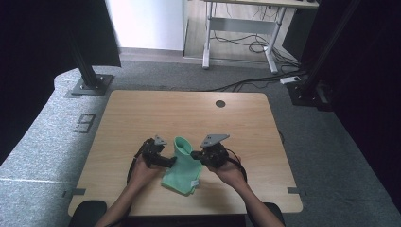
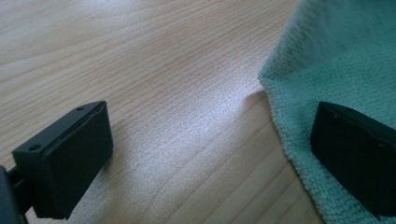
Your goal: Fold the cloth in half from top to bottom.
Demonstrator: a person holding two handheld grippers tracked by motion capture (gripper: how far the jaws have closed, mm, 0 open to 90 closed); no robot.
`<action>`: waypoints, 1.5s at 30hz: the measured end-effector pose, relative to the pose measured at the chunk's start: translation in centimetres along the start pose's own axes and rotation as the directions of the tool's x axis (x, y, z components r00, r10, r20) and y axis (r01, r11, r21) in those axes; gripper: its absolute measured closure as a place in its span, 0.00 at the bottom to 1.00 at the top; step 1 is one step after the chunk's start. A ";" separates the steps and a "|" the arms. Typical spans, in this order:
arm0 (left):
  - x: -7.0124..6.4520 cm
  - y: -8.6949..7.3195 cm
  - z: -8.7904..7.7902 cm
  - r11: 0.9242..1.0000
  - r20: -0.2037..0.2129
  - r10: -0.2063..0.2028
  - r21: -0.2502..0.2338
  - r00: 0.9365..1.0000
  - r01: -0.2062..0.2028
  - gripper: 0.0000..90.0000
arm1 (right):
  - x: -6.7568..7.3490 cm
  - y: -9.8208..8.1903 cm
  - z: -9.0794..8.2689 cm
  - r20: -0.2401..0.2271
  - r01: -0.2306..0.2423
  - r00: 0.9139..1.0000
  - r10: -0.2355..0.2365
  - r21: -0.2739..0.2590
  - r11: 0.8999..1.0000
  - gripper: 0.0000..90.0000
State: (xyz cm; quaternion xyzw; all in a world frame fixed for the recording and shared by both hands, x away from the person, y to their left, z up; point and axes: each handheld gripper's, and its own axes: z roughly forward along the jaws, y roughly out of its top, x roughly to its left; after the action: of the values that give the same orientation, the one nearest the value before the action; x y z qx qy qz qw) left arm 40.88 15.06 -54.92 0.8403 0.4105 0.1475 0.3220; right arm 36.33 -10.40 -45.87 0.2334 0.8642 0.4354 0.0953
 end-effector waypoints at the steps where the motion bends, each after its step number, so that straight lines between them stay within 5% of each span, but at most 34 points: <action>1: 0.0 0.0 0.0 1.000 0.000 0.001 0.001 1.000 -0.001 0.00 | 0.2 -0.1 -0.1 -0.004 -0.001 1.000 0.001 0.000 1.000 0.96; 13: 0.0 0.0 0.0 1.000 -0.001 -0.005 -0.005 1.000 0.005 0.00 | 3.3 -2.4 0.3 -0.060 -0.001 0.998 0.002 0.020 1.000 0.96; 28: 0.0 0.0 0.0 1.000 -0.001 -0.002 -0.002 1.000 0.002 0.00 | 5.0 -6.0 2.8 -0.104 -0.045 0.993 0.055 0.100 0.994 0.96; 40: 0.1 -0.1 -0.1 1.000 0.018 0.018 0.002 1.000 -0.018 0.00 | 5.1 -7.0 4.0 -0.065 -0.042 0.996 0.053 0.165 0.985 0.95; 45: 0.6 0.0 -0.2 1.000 0.011 0.000 0.004 1.000 0.000 0.00 | 3.6 -6.7 4.1 -0.004 -0.043 0.999 0.044 0.173 0.984 0.95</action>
State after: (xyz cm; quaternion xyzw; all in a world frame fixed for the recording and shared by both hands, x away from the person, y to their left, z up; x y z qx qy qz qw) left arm 41.13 15.60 -54.84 0.8417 0.4091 0.1423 0.3226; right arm 32.59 -9.15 -53.54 0.2579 0.8938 0.3615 0.0616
